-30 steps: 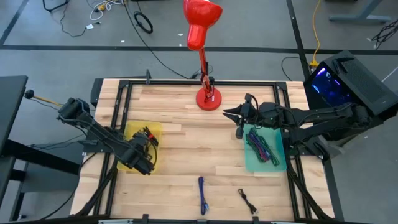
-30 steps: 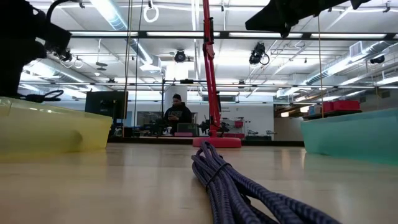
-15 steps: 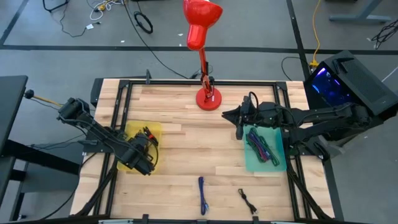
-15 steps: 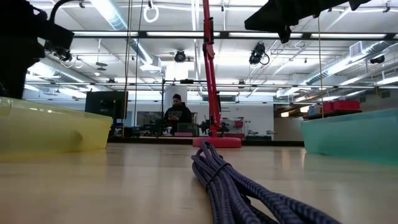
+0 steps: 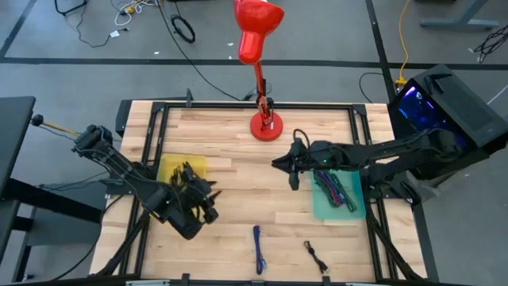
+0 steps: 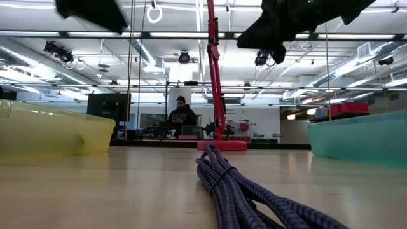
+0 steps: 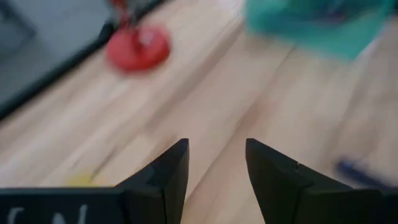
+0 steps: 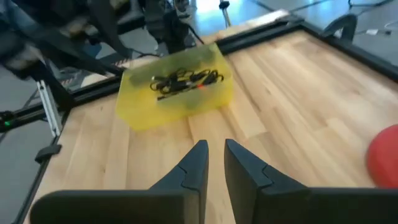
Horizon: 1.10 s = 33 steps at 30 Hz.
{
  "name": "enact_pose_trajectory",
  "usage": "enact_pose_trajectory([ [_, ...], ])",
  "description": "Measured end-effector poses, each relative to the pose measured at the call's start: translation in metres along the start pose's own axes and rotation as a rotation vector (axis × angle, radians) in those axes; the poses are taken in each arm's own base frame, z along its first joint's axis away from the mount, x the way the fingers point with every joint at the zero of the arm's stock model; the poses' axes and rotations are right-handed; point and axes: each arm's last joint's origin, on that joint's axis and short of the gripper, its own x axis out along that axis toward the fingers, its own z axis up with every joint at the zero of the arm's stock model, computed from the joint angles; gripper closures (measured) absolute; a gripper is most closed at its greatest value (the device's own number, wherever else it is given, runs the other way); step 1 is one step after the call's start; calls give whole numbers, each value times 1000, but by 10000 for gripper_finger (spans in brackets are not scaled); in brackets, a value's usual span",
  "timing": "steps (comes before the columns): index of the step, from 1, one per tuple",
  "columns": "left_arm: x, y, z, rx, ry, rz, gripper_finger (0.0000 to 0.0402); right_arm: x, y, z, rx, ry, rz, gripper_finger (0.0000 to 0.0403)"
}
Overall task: Pick & Place USB Port
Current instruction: Put the blue USB cable into the blue transparent bin
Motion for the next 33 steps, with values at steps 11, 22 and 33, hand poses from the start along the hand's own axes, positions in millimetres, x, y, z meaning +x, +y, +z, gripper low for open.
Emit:
enact_pose_trajectory([
  [11,-5,-32,23,54,-158,-215,236,32,18,-9,-12,-74,191,347],
  [22,12,-49,4,70,-41,-269,236,24,58,-28,-1,36,388,347],
  [33,75,-100,-23,413,-44,-482,236,-9,125,-54,-24,11,480,347],
])
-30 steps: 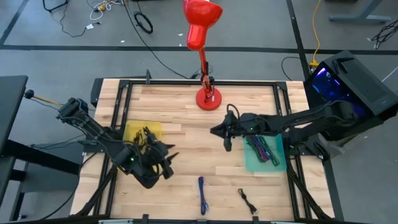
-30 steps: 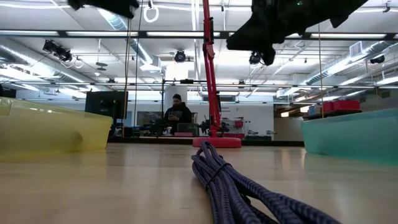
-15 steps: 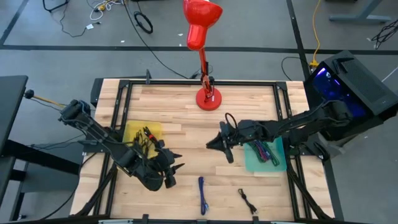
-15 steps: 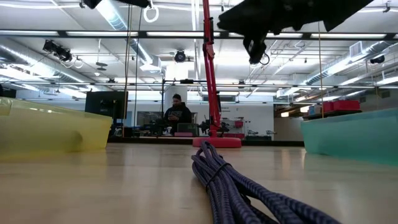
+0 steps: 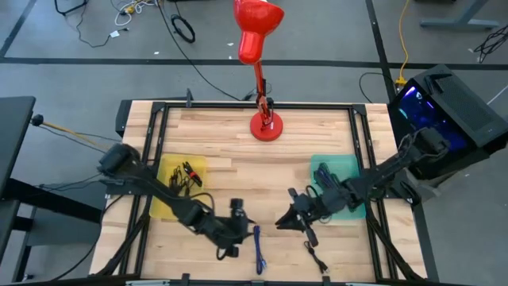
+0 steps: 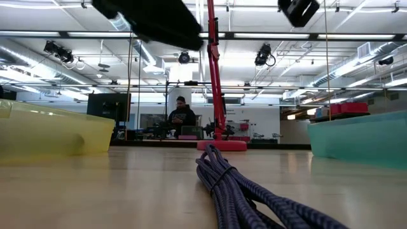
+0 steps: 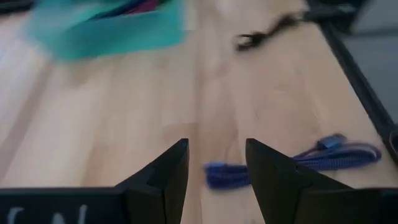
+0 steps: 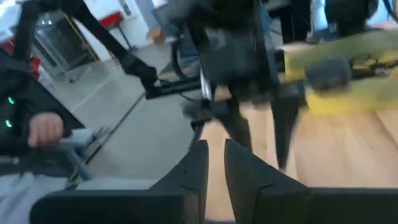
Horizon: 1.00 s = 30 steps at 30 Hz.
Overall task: Pick & Place USB Port
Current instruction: Put the blue USB cable into the blue transparent bin
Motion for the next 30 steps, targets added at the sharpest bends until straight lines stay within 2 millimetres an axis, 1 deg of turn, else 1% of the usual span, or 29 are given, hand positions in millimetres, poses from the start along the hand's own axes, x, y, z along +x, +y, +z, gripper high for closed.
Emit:
enact_pose_trajectory([
  [3,20,2,-8,127,32,-65,236,-2,13,-3,-8,-12,25,347],
  [6,32,6,-10,157,70,-81,236,-3,21,-6,-24,-11,57,347],
  [9,39,8,0,133,62,-107,236,-3,23,-6,-39,-22,42,347],
  [13,44,4,12,107,68,-84,236,-3,18,-11,-5,0,-53,347],
  [16,40,4,24,16,80,-38,236,4,14,-26,38,81,-106,347],
  [21,25,0,30,-41,260,-34,236,27,12,-59,84,163,-81,347],
  [23,17,-4,27,-67,327,-24,236,35,9,-73,106,217,-59,347],
  [26,5,-10,20,-67,420,38,236,47,4,-89,151,230,-67,347],
  [28,-2,-14,16,-82,432,88,236,58,1,-94,155,245,-83,347],
  [30,-6,-16,12,-90,438,131,236,67,-2,-95,146,268,-88,347],
])
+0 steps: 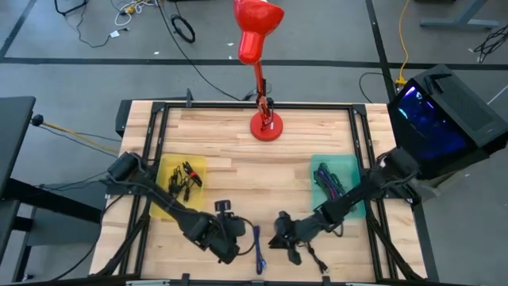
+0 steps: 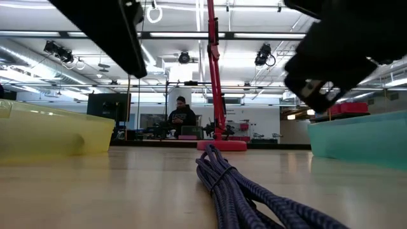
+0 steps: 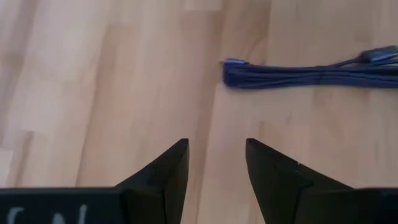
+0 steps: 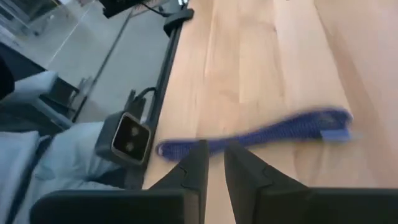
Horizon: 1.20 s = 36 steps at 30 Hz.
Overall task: Pick & Place USB Port
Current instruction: Put the blue USB cable into the blue transparent bin
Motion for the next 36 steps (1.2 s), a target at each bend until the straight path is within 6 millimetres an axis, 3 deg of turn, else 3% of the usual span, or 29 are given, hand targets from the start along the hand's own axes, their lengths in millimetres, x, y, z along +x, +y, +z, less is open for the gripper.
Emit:
enact_pose_trajectory([
  [6,-8,-10,-6,-2,-62,36,236,22,-7,14,-84,99,-100,347],
  [13,-10,-14,-8,-17,-89,42,236,23,-25,25,-152,106,-193,322],
  [19,-10,-15,-8,-23,-96,38,236,25,-43,32,-132,114,-221,268],
  [26,-10,-14,-7,-25,-118,63,236,26,-52,38,-132,96,-221,211],
  [36,-10,-14,-6,-28,-123,60,236,32,-60,32,-125,119,-235,199],
])
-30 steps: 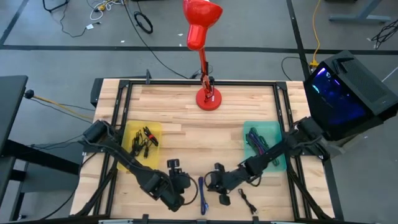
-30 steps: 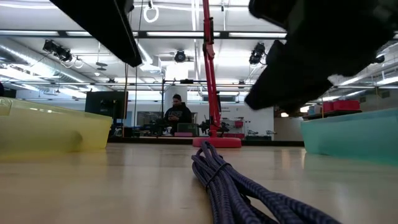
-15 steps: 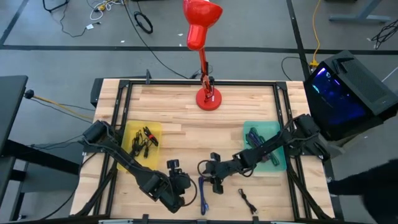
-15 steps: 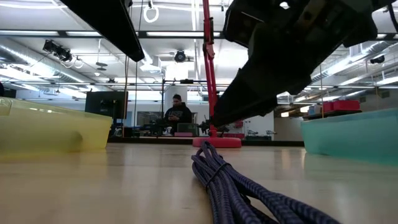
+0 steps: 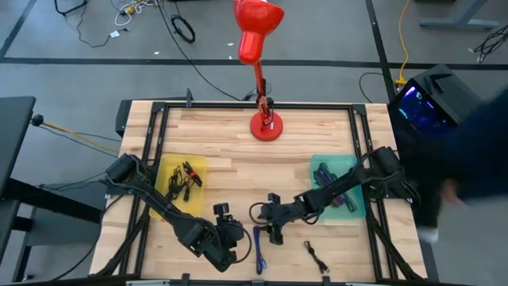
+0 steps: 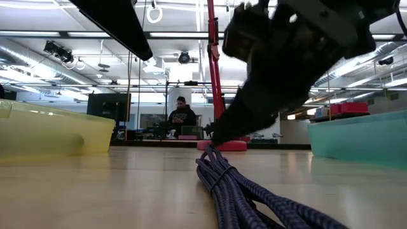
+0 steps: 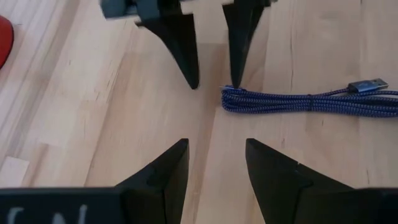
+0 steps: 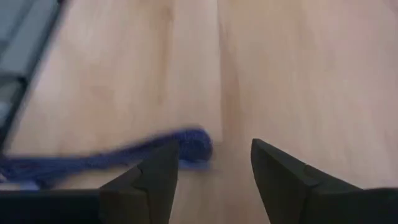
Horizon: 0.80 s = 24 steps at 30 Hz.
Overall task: Pick & Place USB Port
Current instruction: Put the blue USB cable into the blue transparent bin
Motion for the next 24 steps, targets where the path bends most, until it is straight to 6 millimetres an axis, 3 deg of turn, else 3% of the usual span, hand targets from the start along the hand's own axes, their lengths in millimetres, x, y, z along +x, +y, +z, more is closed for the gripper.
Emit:
enact_pose_trajectory([
  [5,0,0,0,-3,-5,-1,236,9,-3,-8,1,33,4,199],
  [24,0,-1,1,-10,-14,-7,236,9,-1,-5,26,4,34,199],
])
